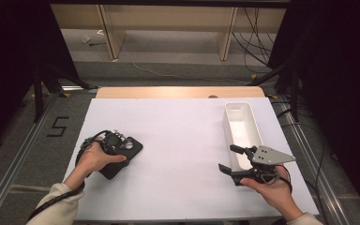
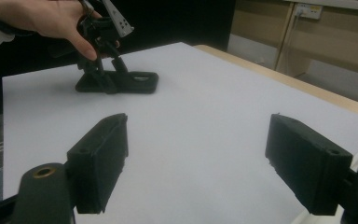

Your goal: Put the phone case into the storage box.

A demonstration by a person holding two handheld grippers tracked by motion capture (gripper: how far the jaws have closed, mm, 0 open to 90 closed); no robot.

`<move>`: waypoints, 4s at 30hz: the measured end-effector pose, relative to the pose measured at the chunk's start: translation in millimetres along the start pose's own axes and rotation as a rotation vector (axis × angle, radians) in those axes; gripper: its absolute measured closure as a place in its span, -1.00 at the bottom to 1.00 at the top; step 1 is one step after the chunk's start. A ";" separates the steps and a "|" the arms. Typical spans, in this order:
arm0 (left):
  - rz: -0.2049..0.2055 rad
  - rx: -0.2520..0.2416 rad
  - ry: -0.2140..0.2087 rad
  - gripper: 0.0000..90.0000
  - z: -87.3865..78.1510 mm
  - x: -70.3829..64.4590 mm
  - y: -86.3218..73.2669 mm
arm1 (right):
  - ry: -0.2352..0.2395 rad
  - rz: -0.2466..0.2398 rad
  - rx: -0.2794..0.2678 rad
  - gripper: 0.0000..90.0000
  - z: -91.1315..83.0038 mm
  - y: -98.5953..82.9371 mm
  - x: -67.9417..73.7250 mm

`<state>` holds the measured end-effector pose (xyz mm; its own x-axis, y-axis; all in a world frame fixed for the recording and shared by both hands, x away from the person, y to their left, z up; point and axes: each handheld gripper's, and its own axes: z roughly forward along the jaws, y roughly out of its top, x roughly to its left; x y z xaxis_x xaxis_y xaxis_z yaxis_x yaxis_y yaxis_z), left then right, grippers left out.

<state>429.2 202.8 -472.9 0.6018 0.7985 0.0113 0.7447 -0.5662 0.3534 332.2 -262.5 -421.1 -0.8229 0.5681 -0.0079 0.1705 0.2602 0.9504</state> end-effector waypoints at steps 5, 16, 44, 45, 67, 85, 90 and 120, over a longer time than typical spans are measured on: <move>0.004 -0.046 -0.013 -0.65 -3.9 -5.4 1.5 | 0.000 -0.001 0.001 -0.50 -0.2 0.0 -0.3; -0.008 -0.234 0.006 -0.65 -21.2 -12.6 6.8 | -0.014 0.000 -0.005 -0.51 -1.4 0.5 -0.9; -0.048 -0.625 0.041 -0.66 -45.2 -38.4 13.3 | -0.058 0.006 -0.010 -0.54 -0.5 1.4 -2.0; -0.046 -0.630 0.041 -0.66 -45.5 -39.2 13.3 | -0.059 0.005 -0.011 -0.54 -0.2 1.5 -2.1; 0.016 -0.666 0.025 -0.66 -47.8 -61.0 18.1 | -0.080 0.033 -0.030 -0.55 7.0 6.1 -4.0; 0.086 -0.668 -0.017 -0.67 -47.0 -84.9 22.7 | -0.083 0.040 -0.045 -0.55 23.7 14.6 -4.7; 0.091 -0.672 -0.016 -0.67 -47.9 -85.2 22.8 | -0.092 0.046 -0.046 -0.55 23.5 14.7 -5.6; 0.131 -0.679 -0.042 -0.66 -47.0 -99.3 26.0 | -0.094 0.050 -0.050 -0.55 36.4 21.2 -5.5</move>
<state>375.2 118.4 -420.9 0.6952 0.7161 0.0625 0.3282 -0.3935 0.8588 360.0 -231.7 -412.2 -0.7590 0.6510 0.0130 0.1811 0.1920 0.9645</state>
